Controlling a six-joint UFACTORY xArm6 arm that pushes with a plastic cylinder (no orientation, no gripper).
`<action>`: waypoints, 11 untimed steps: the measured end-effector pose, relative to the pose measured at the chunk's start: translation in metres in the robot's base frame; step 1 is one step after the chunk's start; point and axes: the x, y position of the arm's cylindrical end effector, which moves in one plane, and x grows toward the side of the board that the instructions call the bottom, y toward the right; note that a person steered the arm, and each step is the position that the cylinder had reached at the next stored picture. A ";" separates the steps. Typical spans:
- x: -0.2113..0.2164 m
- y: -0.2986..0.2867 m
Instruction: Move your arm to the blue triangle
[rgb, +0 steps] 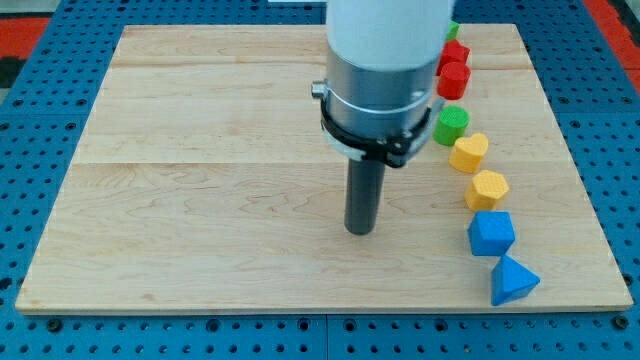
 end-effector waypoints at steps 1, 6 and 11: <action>-0.022 -0.012; -0.327 0.006; -0.264 0.066</action>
